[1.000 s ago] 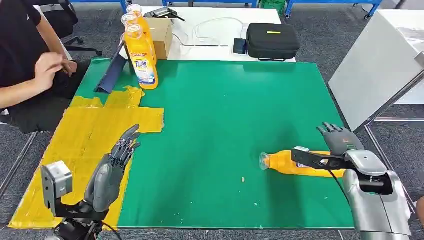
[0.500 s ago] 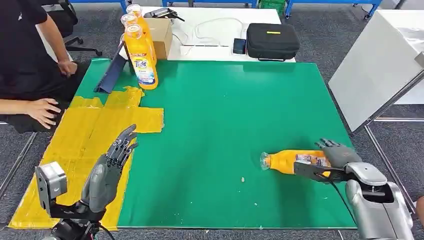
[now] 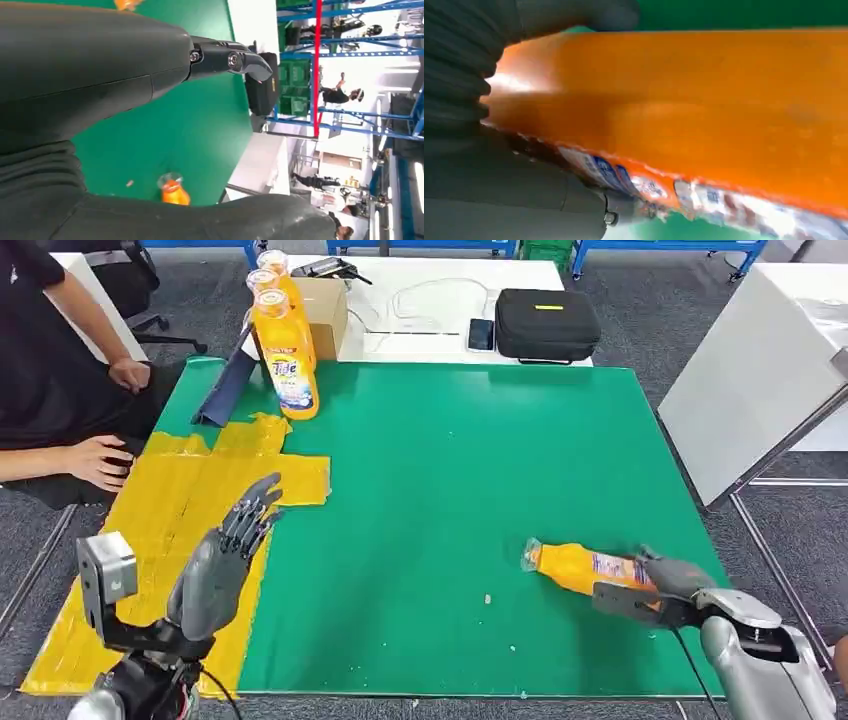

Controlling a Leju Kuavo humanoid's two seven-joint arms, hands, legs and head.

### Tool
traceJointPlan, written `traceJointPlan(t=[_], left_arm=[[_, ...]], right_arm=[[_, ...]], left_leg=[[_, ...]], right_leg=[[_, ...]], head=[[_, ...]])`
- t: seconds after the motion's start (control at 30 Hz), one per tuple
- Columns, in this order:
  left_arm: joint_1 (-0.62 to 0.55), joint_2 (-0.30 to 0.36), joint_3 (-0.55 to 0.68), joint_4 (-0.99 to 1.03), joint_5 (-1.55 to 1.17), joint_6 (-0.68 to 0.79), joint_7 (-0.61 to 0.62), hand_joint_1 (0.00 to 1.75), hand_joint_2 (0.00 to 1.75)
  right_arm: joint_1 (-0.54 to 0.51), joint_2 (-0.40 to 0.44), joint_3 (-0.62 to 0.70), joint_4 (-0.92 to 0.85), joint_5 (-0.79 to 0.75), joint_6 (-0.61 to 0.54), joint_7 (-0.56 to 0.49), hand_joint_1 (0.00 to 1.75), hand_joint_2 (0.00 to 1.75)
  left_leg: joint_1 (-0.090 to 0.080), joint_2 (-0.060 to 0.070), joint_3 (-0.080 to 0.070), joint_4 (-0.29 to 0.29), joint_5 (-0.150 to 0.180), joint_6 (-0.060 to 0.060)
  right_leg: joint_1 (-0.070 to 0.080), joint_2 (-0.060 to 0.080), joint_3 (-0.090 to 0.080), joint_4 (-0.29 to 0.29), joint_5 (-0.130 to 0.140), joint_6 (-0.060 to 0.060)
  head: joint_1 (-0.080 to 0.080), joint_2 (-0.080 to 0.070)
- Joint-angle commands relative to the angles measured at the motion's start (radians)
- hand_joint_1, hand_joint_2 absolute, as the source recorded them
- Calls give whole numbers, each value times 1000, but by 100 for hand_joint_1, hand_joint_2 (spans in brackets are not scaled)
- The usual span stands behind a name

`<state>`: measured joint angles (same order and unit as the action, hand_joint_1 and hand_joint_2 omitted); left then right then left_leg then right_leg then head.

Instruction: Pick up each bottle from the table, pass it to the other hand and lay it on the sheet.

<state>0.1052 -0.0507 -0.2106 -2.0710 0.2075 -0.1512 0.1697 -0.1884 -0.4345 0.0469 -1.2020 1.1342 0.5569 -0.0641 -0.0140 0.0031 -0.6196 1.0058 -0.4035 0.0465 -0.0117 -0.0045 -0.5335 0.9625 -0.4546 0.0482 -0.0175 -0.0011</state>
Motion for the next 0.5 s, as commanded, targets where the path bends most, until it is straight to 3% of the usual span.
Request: traceJointPlan(t=[0.03,0.17,0.5], left_arm=[[21,46,1,89,-16,-16,-84,0,0],[-23,19,-6,78,17,-33,-63,0,0],[41,41,13,97,-14,-24,-99,0,0]], right_arm=[[56,-35,71,153,-51,-26,-1,175,175],[21,-30,109,104,-47,-13,16,175,175],[36,-9,38,86,-136,-55,24,175,175]], left_leg=[[2,-1,5,-3,0,-4],[2,-3,4,-2,1,-4],[1,-2,3,-1,1,-2]], right_leg=[[2,-1,6,-4,1,-2],[1,-4,5,-4,1,-2],[0,-2,5,-3,1,-1]], head=[[0,0],[-2,0],[-1,0]])
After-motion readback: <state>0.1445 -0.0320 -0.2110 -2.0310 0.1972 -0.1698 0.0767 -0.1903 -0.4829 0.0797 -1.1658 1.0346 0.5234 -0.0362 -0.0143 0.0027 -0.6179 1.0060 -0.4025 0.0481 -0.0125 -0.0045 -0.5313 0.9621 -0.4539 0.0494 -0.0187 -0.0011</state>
